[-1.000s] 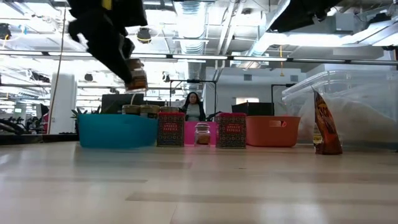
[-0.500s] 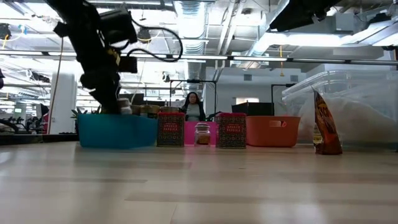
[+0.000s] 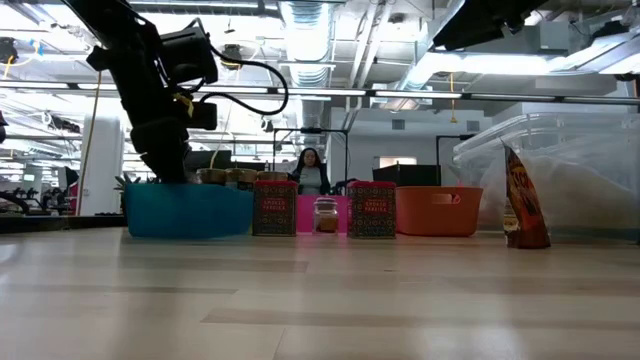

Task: Sort spices by type
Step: Put the bottom transparent seasoning bottle into the blue bin, then put the transparent seasoning bottle into the blue bin

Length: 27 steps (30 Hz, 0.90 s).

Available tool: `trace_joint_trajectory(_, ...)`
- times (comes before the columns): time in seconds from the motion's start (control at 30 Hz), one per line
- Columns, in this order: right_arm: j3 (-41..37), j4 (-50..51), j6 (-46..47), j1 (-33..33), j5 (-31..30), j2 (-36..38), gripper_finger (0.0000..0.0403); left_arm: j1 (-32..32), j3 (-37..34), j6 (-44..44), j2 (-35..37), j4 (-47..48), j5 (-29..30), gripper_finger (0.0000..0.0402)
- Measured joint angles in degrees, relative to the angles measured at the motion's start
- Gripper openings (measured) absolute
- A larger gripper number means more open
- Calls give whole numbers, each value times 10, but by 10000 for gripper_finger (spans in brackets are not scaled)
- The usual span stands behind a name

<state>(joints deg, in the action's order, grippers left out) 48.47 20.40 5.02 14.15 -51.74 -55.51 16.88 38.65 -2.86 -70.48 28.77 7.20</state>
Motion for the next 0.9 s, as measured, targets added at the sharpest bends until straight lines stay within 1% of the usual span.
trace_joint_trajectory(0.13,0,0,-1,0,1,0,303,0,0,0,0,-3,2,242)
trace_joint_trajectory(0.27,0,0,-1,0,2,0,303,0,5,6,0,2,3,257)
trace_joint_trajectory(0.37,0,0,-1,0,2,0,303,0,37,26,0,12,12,260)
trace_joint_trajectory(0.53,0,0,-1,0,2,0,303,0,113,74,0,17,65,261)
trace_joint_trajectory(0.57,0,0,-1,0,2,0,303,0,128,79,-1,14,67,261)
trace_joint_trajectory(0.67,0,-1,-1,0,2,0,303,3,172,85,-18,10,62,261)
trace_joint_trajectory(0.73,0,-1,0,0,2,0,303,3,198,91,-38,13,46,261)
trace_joint_trajectory(0.9,0,-1,1,0,2,0,303,3,256,117,-123,11,27,261)
